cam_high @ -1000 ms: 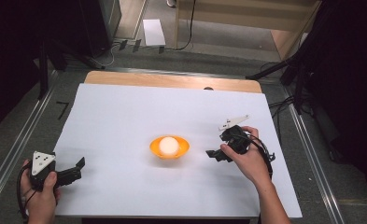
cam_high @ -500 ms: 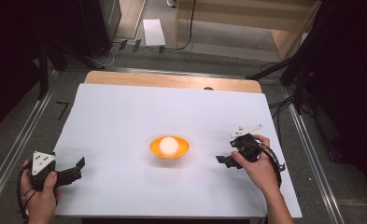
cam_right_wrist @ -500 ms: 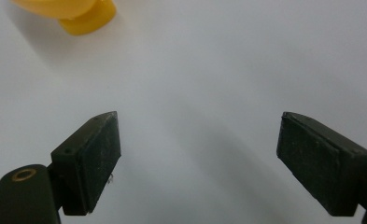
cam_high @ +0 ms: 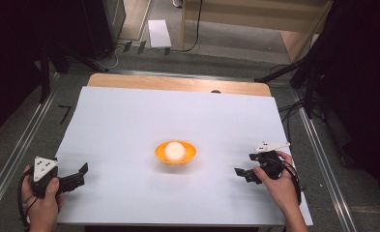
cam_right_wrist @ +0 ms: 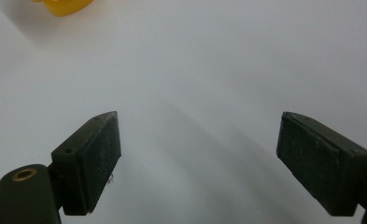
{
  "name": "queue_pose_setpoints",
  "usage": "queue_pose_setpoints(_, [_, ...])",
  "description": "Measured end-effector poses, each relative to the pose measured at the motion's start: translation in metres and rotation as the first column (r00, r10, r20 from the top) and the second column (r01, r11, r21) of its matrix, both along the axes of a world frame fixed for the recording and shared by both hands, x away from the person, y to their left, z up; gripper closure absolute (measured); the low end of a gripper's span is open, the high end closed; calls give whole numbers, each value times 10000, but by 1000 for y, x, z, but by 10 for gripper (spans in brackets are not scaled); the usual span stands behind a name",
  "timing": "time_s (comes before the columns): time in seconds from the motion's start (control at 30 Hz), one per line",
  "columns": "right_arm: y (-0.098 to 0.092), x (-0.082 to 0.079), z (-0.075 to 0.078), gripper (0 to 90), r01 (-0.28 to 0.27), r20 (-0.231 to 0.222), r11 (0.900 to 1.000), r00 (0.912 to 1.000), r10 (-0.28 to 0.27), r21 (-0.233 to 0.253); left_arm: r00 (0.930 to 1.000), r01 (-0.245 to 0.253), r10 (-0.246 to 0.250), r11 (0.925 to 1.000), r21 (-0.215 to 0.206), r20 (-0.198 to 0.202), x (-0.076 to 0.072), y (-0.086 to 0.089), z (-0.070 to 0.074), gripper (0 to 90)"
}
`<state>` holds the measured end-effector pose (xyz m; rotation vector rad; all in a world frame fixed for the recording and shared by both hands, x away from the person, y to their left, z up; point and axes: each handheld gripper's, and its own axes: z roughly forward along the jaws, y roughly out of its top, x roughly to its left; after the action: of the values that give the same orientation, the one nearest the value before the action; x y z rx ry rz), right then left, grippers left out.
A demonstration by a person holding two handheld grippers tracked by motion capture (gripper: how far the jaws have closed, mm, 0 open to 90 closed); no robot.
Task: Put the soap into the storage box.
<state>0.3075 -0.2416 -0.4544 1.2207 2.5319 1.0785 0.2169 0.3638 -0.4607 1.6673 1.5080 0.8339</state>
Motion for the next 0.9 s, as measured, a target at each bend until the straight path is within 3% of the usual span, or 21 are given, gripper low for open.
queue_pose_setpoints(0.27, [-27,-13,-6,142,507,381,9964,9978,-534,684,10000,-22,22,10000,35,-16,0,0,0,0])
queue_pose_setpoints(0.53, [-49,-27,-13,142,951,638,9904,9928,-1018,999,10000,-60,60,10000,7,-1,0,0,0,0])
queue_pose_setpoints(0.67, [-61,-35,-16,142,1195,985,9859,9864,-1312,1171,10000,-89,89,10000,-8,-5,0,0,0,0])
queue_pose_setpoints(0.9, [-78,-47,-20,142,1862,1493,9722,9669,-2070,1420,9999,-144,144,9998,-110,34,0,1,0,0])
